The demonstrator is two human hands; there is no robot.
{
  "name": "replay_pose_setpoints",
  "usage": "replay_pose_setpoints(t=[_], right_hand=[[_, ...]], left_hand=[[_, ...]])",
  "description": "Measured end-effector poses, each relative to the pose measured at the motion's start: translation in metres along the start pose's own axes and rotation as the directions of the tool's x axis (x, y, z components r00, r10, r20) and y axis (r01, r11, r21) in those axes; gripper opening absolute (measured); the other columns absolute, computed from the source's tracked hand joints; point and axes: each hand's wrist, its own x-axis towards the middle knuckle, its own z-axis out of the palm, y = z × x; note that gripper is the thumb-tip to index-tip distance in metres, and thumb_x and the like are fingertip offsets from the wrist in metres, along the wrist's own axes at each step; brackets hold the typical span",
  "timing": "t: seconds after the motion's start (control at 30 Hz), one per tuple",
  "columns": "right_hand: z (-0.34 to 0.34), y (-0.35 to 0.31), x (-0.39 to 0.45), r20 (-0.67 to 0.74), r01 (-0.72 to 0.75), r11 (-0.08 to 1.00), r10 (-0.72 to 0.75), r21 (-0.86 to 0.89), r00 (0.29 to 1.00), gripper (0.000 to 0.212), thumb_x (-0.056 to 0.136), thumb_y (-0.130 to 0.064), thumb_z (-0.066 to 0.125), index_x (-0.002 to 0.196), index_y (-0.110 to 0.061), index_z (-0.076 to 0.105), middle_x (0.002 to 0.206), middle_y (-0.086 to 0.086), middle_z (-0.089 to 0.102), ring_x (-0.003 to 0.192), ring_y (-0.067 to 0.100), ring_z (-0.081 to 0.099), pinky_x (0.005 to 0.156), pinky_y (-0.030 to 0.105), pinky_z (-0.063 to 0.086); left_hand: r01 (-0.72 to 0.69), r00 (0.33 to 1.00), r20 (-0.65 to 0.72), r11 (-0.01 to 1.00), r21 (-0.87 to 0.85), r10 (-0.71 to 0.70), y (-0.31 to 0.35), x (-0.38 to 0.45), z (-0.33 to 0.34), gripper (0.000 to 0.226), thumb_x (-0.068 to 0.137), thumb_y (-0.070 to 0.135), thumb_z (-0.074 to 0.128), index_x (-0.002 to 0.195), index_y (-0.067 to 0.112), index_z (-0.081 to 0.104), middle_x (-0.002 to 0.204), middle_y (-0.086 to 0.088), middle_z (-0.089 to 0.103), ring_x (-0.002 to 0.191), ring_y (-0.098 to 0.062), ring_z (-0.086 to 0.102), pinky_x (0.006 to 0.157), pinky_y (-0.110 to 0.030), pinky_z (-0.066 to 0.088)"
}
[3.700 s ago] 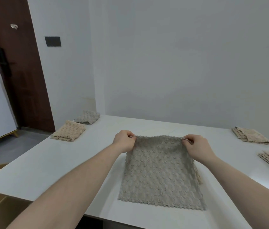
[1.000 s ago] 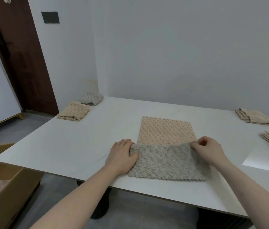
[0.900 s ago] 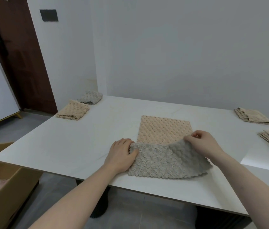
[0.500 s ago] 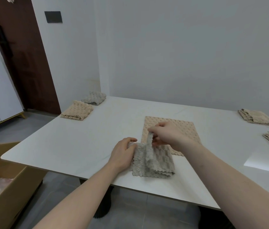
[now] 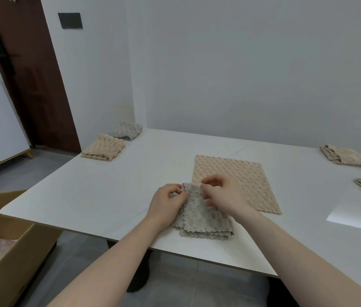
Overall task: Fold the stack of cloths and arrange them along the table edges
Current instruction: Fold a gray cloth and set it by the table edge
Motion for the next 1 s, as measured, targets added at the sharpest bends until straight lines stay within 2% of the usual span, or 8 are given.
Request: replay_pose_setpoints(t=[0.1,0.27,0.4,0.53,0.7,0.8,0.9,1.0], right_hand=[[-0.013,0.02,-0.013,-0.125,0.187,0.941,-0.23,-0.282,0.965,0.016,0.092,-0.024,0.066,0.104,-0.035,0.069,0.103,-0.019,0.068,0.088,0.001,0.066,0.072,0.02,0.05],[-0.021,0.067,-0.022,0.02,0.339,0.773,-0.39,-0.536,0.921,0.027,0.094,-0.035,0.067,0.121,-0.033,0.067,0.123,-0.021,0.055,0.119,0.003,0.046,0.103,0.023,0.032],[-0.016,0.088,-0.028,0.013,0.32,0.77,-0.375,-0.553,0.927,0.027,0.097,-0.043,0.062,0.122,-0.034,0.067,0.128,-0.024,0.054,0.124,0.006,0.045,0.112,0.031,0.035],[-0.012,0.088,-0.027,0.018,0.315,0.74,-0.379,-0.594,0.925,0.029,0.098,-0.046,0.057,0.123,-0.034,0.065,0.129,-0.022,0.053,0.125,0.008,0.045,0.112,0.034,0.036],[-0.013,0.091,-0.027,0.013,0.305,0.729,-0.376,-0.613,0.926,0.031,0.099,-0.047,0.054,0.125,-0.034,0.062,0.13,-0.018,0.053,0.125,0.011,0.047,0.111,0.037,0.038],[-0.012,0.091,-0.027,0.017,0.306,0.723,-0.377,-0.619,0.926,0.031,0.099,-0.047,0.053,0.126,-0.034,0.061,0.132,-0.018,0.052,0.125,0.012,0.046,0.111,0.037,0.037],[-0.012,0.092,-0.027,0.006,0.302,0.735,-0.376,-0.607,0.927,0.03,0.099,-0.046,0.053,0.125,-0.034,0.06,0.132,-0.018,0.051,0.126,0.011,0.046,0.111,0.037,0.036],[-0.012,0.092,-0.027,0.007,0.293,0.725,-0.369,-0.623,0.929,0.03,0.099,-0.047,0.052,0.124,-0.034,0.061,0.13,-0.018,0.051,0.125,0.013,0.047,0.11,0.038,0.037]], left_hand=[[0.006,1.0,0.004,0.999,0.047,-0.006,-0.001,0.002,0.002,0.02,0.081,0.029,0.077,0.068,0.025,0.063,0.111,0.017,0.068,0.109,-0.005,0.059,0.095,-0.026,0.041],[0.005,0.999,-0.036,0.997,0.073,-0.002,-0.003,0.002,0.002,0.025,0.088,0.028,0.069,0.067,0.022,0.056,0.102,0.013,0.069,0.103,-0.008,0.058,0.086,-0.03,0.041],[-0.021,0.999,-0.045,0.992,0.128,0.027,-0.005,0.001,0.004,0.031,0.089,0.027,0.067,0.066,0.018,0.049,0.102,0.012,0.067,0.103,-0.013,0.058,0.087,-0.031,0.043],[-0.032,0.995,-0.089,0.987,0.157,0.047,-0.008,0.003,0.003,0.023,0.087,0.023,0.069,0.07,0.022,0.054,0.114,0.012,0.065,0.112,-0.009,0.057,0.092,-0.028,0.04],[-0.076,0.982,-0.159,0.986,0.152,0.1,-0.005,-0.002,0.003,0.016,0.085,0.016,0.068,0.088,0.025,0.056,0.118,0.011,0.053,0.117,-0.009,0.051,0.094,-0.025,0.035],[-0.168,0.979,-0.069,0.951,0.261,0.192,-0.006,-0.005,0.005,0.016,0.084,0.029,0.067,0.095,0.028,0.056,0.115,0.014,0.05,0.113,-0.007,0.047,0.096,-0.025,0.037],[-0.191,0.981,0.065,0.88,0.434,0.181,-0.007,-0.004,0.012,0.013,0.083,0.037,0.059,0.093,0.029,0.06,0.105,0.016,0.054,0.103,-0.012,0.047,0.095,-0.034,0.041],[-0.143,0.988,0.004,0.899,0.413,0.155,-0.007,-0.002,0.01,0.008,0.086,0.035,0.063,0.083,0.029,0.06,0.099,0.017,0.055,0.099,-0.013,0.049,0.093,-0.036,0.043]])
